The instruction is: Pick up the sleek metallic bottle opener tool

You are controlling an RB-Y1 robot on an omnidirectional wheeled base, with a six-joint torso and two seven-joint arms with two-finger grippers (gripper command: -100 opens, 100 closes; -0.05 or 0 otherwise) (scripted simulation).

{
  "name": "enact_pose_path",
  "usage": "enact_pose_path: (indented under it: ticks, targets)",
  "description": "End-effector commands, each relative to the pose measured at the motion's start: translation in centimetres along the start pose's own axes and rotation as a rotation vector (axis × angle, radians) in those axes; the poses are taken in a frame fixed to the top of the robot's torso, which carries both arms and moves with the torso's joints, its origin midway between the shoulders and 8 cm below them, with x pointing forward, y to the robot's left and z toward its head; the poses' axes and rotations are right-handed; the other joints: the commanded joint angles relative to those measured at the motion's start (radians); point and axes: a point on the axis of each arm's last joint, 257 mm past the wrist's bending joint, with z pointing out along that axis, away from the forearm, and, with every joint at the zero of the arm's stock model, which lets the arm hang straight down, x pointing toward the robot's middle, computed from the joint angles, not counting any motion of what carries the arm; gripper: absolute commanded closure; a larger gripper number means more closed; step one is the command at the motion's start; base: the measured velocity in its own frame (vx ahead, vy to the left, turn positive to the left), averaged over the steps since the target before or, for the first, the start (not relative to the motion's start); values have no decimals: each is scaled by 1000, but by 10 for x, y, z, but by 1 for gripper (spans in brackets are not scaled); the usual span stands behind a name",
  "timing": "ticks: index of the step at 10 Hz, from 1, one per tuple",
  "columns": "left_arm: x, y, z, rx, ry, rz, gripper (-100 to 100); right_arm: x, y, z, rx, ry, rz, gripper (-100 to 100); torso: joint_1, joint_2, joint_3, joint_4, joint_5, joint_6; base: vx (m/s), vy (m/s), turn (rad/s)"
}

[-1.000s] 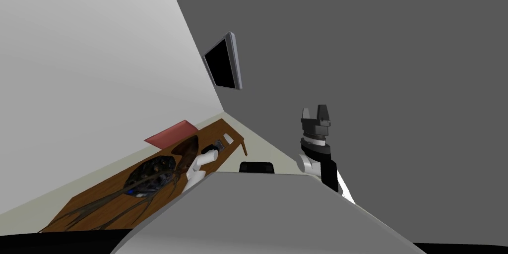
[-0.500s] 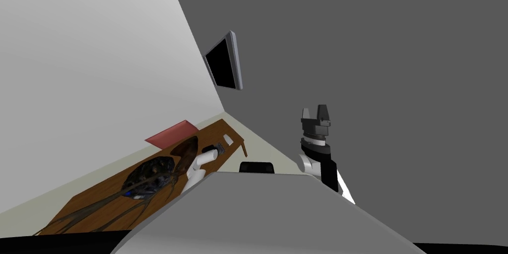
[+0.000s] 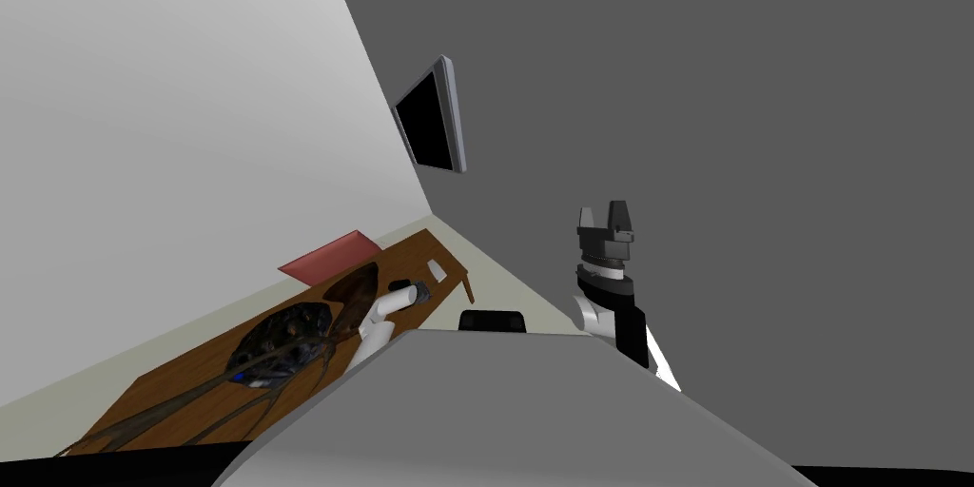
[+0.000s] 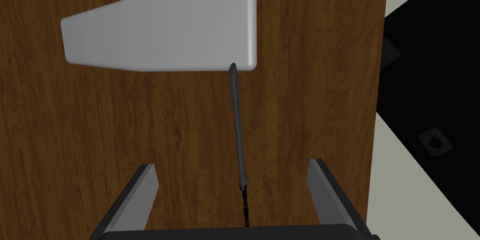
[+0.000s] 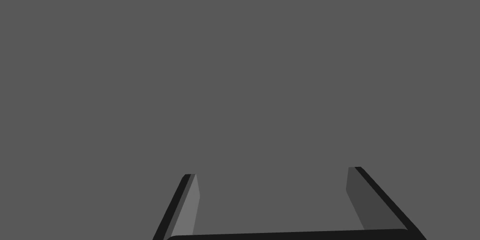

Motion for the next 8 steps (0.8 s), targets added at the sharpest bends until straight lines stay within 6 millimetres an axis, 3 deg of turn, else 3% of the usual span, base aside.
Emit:
enact_pose_path:
  ticks: [1, 5, 6, 7, 8]
  targets:
    - [-9, 5, 1, -42, -25, -21, -100, 0, 0, 0, 0, 0, 0, 0, 0, 0, 0, 0, 0, 0, 50, -16, 28]
    - [-19, 9, 2, -77, -51, -40, -100, 0, 0, 0, 0, 0, 0, 0, 1, 2, 1, 0, 0, 0, 30, -4, 18]
    - [-20, 9, 2, -80, -53, -41, 0, 0, 0, 0, 0, 0, 0, 0, 1, 3, 1, 1, 0, 0, 0, 0, 0]
    - [-20, 9, 7, -77, -56, -51, -100, 0, 0, 0, 0, 0, 0, 0, 1, 3, 2, 1, 0, 0, -14, 12, -69]
    - [-20, 10, 9, -75, -58, -56, -100, 0, 0, 0, 0, 0, 0, 0, 2, 4, 2, 1, 0, 0, -26, 21, -83]
